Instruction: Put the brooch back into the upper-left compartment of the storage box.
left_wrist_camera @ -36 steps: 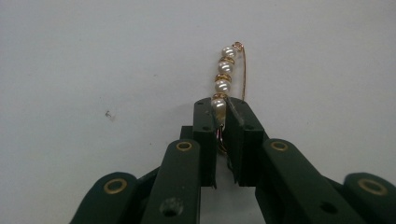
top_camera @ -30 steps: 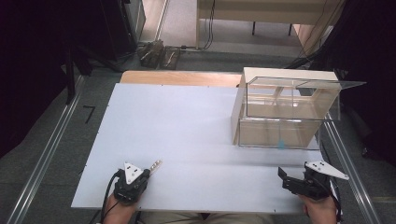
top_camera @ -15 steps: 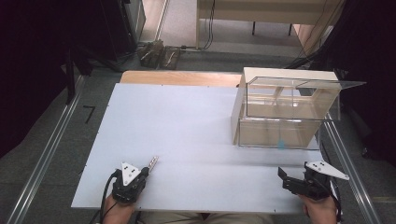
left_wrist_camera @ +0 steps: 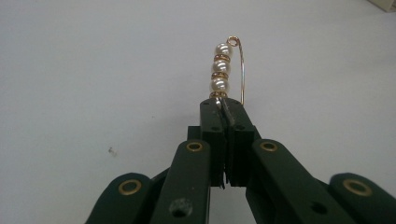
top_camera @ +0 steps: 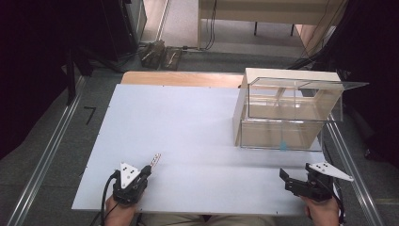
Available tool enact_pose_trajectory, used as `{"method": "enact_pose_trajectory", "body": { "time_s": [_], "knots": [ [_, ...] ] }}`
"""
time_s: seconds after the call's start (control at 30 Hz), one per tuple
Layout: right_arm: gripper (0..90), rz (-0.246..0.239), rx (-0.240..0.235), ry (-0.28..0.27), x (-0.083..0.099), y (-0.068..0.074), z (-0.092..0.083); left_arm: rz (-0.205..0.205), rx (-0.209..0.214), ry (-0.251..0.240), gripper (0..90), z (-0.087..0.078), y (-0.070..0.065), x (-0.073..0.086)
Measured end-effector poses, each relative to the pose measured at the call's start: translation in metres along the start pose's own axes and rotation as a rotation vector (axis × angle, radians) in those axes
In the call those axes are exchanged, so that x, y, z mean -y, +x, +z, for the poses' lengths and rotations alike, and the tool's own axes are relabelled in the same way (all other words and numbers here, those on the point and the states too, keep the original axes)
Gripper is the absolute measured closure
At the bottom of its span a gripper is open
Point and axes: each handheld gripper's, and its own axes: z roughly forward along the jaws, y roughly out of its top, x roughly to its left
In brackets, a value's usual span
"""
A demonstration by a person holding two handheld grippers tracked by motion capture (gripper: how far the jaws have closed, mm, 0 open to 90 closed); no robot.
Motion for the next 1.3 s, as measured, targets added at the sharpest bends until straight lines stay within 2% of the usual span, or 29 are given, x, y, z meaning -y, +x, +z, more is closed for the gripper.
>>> {"method": "enact_pose_trajectory", "body": {
  "time_s": [0.13,0.37,0.47,0.7,1.03,1.3],
  "knots": [
    [0.0,0.010,-0.020,-0.005,0.000,0.000,-0.001,0.001,0.005,-0.015,87.3,0.000,-0.003,-0.002],
    [0.0,0.007,-0.009,-0.009,0.000,0.001,-0.002,0.009,0.015,-0.035,87.3,0.001,-0.011,-0.004],
    [0.0,0.011,-0.015,-0.037,-0.001,0.003,-0.005,0.010,0.025,-0.041,87.3,0.003,-0.014,-0.006],
    [0.0,0.004,-0.028,-0.017,-0.001,0.007,-0.003,0.017,0.046,-0.047,87.3,0.007,-0.024,-0.009],
    [0.0,-0.006,-0.024,-0.021,-0.002,0.008,-0.002,0.020,0.065,-0.054,87.3,0.013,-0.034,-0.012],
    [0.0,-0.013,-0.042,-0.020,-0.003,0.012,-0.001,0.028,0.090,-0.064,87.3,0.017,-0.044,-0.013]
  ]
}}
